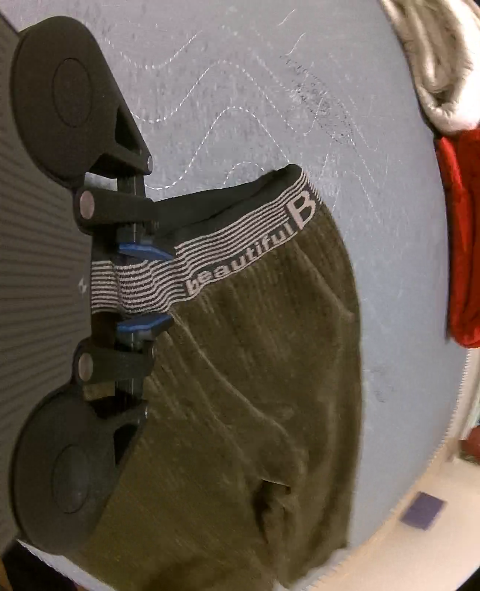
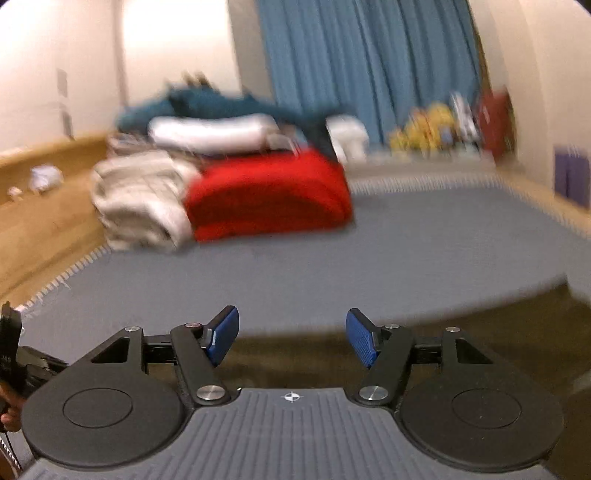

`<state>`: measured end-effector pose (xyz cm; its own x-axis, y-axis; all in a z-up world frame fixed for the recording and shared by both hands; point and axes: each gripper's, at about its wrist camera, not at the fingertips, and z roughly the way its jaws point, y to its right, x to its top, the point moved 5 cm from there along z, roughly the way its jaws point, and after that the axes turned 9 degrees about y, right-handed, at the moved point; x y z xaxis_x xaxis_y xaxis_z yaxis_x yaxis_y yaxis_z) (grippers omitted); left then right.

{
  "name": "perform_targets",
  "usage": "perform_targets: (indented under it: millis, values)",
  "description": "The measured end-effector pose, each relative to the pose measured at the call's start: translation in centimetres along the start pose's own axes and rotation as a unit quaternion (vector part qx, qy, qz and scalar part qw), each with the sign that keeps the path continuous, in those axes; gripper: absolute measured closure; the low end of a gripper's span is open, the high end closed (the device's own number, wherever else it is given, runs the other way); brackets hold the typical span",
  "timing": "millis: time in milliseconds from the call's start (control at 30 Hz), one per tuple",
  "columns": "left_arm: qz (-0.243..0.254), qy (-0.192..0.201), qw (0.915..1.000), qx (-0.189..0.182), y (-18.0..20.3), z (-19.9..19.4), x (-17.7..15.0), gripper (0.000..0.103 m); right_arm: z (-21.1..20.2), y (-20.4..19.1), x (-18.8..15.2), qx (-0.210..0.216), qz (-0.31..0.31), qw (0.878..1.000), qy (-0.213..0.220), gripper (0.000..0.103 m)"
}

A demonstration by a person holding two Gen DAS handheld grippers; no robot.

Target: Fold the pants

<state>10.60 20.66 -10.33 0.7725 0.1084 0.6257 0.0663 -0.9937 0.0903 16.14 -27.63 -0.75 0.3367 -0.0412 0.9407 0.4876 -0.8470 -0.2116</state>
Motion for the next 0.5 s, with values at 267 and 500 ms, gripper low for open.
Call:
perform_targets:
  millis: [267, 500]
  values:
    - [-0.128, 0.093, 0.9869, 0.032, -4.3, -2.1, 5.5, 0.063, 0.6, -0.4, 0.7, 0.01, -0.029, 0.999, 0.022, 0.03]
    - [-0.212, 0.09, 0.9704, 0.071, -7.4, 0.9, 7.3, 0.032, 2.4, 0.9, -0.9, 0.003, -0.035, 0.999, 0.002, 0.029]
